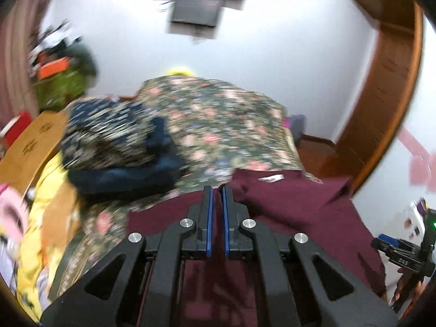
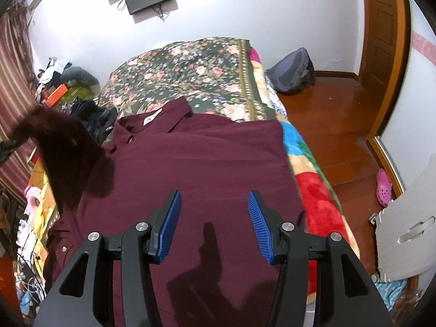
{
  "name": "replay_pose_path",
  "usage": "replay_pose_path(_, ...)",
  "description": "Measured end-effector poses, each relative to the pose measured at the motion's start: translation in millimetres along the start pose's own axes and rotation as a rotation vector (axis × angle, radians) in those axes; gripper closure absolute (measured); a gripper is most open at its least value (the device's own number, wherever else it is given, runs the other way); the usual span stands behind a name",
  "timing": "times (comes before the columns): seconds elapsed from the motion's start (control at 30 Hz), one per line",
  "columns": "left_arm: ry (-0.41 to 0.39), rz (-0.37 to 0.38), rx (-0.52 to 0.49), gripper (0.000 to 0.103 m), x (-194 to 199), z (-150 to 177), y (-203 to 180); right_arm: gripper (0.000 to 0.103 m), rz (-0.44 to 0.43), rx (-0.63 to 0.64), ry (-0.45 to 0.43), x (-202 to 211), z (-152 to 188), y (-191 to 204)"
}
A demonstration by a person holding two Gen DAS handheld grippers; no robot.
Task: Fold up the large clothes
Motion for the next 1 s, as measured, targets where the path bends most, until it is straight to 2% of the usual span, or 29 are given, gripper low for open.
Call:
replay_pose_path(0.1,0.026,-0.057,0.063,0.098,0.1,14.7,35.0,0.056,-0.004,0.015,0.019,-5.1,0.7,8.7)
replay_pose_path(0.2,0.093,-0.131,0.107,0.098,-8.0,40.1,62.4,0.056,-0.007,0.02,0.033,-8.3,1.9,14.5)
replay_pose_path(0.33,0.187,-0.194,0.075,0.098,-20.4,65.7,76.6,0.056,-0.008,0.025,0.044,-10.0,3.3,20.6)
replay_pose_path(0.43,0.218,-0.21,0.044,0.096,-19.3,79.8,72.1,0.056,-0.007,0.029,0.048,-10.4,3.8,22.7)
replay_pose_path(0.47,0.223,-0.205,0.033,0.092,-18.1,81.6,68.8,0.056,-0.007,0.03,0.051,-10.3,4.0,22.6)
replay_pose_path(0.53,0.226,-0.196,0.008,0.073,-14.7,84.4,62.8,0.056,-0.007,0.031,0.052,-10.5,3.9,23.9)
replay_pose_path(0.57,0.227,-0.197,-0.009,0.05,-13.0,86.2,58.7,0.056,-0.008,0.031,0.053,-10.9,2.8,24.4)
replay_pose_path(0.6,0.222,-0.199,-0.02,0.037,-9.3,87.4,54.4,0.056,-0.01,0.031,0.053,-11.0,2.9,25.7)
replay_pose_path(0.67,0.222,-0.19,-0.051,0.036,-6.0,93.1,46.0,0.056,-0.013,0.032,0.056,-12.5,3.4,27.9)
replay_pose_path(0.83,0.317,-0.135,-0.132,0.036,-15.3,117.7,23.1,0.056,-0.025,0.031,0.073,-19.1,5.9,31.4)
replay_pose_path(0.93,0.359,-0.167,-0.212,0.036,-28.6,134.9,12.1,0.056,-0.032,0.034,0.08,-21.1,7.4,32.7)
replay_pose_path(1.0,0.354,-0.206,-0.244,0.036,-36.0,137.6,12.6,0.056,-0.033,0.042,0.082,-21.2,7.7,32.7)
Point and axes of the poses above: each gripper's, at about its wrist camera, not at the fingertips, and x roughly against the way its jaws point, y to its left, z to its underside, the point moved 1 cm from there along -x, roughly the way its jaws point, and after that the axes turned 2 degrees about z, right-handed, at the moved point
